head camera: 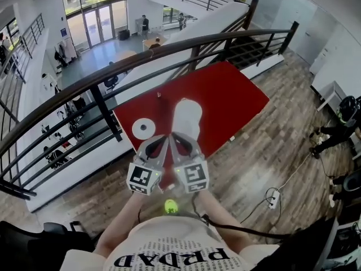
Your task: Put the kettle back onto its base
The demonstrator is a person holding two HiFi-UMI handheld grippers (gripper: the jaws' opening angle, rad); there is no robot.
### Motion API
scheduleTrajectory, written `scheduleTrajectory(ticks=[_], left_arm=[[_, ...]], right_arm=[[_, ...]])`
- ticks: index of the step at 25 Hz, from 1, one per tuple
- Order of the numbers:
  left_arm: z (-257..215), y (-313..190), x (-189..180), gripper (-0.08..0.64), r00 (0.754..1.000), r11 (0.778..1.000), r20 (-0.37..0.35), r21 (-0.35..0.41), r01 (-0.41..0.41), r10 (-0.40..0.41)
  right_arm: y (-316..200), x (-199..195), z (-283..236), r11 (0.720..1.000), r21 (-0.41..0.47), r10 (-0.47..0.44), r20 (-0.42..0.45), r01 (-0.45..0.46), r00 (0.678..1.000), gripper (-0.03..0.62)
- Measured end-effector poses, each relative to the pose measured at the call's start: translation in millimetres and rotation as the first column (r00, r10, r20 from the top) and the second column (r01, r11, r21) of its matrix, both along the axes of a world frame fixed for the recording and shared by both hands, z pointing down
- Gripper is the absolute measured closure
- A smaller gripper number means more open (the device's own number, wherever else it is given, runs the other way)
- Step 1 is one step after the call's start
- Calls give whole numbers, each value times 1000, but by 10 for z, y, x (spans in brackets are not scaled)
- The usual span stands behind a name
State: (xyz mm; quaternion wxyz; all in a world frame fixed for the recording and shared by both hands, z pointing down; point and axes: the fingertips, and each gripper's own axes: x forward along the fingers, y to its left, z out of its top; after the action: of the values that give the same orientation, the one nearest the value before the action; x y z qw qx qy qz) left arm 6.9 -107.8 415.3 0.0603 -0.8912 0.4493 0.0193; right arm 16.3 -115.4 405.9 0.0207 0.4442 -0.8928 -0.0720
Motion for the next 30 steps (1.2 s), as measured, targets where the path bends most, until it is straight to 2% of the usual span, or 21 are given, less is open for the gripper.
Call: scheduleTrajectory(ticks=[8,14,18,30], left_arm=[[221,-367,173,567,1000,1000,12,-19,15,-15],[490,-530,248,566,999,998,15,-57,39,-38],[669,-562,296,565,999,996,37,-86,34,-31],[1009,-909,422,523,998,988,57,-155,5,4]], right_arm=[[-338,199,200,1000,-12,-1,-35,0,999,573],[-526,413,425,998,-36,51,-53,-53,997,432],[-613,521,616,993,-65,99,-57,-103,993,372],[-981,749,1111,954,-187,210,-144,-235,967,326]])
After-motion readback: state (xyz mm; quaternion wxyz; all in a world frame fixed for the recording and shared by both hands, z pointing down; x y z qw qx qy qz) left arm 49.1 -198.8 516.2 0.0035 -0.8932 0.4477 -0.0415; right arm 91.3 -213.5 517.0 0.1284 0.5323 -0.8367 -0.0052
